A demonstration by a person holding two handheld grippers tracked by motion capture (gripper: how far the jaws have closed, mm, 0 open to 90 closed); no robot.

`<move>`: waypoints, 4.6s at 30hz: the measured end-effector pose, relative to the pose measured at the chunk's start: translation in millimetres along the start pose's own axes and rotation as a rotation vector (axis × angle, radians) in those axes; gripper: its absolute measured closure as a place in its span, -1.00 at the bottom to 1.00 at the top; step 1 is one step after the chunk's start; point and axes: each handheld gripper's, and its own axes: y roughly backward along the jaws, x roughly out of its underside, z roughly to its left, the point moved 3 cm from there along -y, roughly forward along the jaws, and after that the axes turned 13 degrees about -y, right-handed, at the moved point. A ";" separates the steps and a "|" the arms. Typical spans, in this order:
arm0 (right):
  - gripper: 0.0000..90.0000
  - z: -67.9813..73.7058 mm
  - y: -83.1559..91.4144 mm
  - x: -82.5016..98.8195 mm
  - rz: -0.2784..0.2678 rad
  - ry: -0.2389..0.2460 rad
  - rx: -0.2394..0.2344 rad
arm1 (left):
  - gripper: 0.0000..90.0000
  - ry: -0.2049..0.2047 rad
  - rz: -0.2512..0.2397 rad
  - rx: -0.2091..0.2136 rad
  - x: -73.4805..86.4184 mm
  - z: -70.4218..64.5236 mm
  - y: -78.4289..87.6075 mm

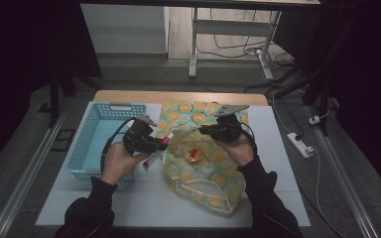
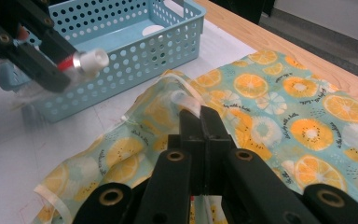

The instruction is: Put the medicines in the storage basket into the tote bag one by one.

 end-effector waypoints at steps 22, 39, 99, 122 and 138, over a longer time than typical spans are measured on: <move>1.00 -0.3 1.8 -1.6 -0.009 -0.003 0.002 | 0.63 -0.078 0.038 0.057 -34.1 -19.2 -54.2; 1.00 -1.9 2.6 -1.7 -0.013 -0.010 0.006 | 0.63 -0.109 0.019 0.024 -59.3 -14.8 -91.1; 1.00 -5.4 1.2 0.1 -0.001 -0.020 0.015 | -0.91 -0.075 -0.084 0.016 -34.1 14.1 -66.9; 1.00 -6.3 1.1 0.6 0.005 -0.033 0.009 | -0.99 0.029 -0.131 -0.051 18.8 58.1 -15.5; 1.00 -8.0 1.6 0.7 0.006 -0.041 0.009 | -1.00 0.094 -0.121 -0.219 52.8 96.4 20.1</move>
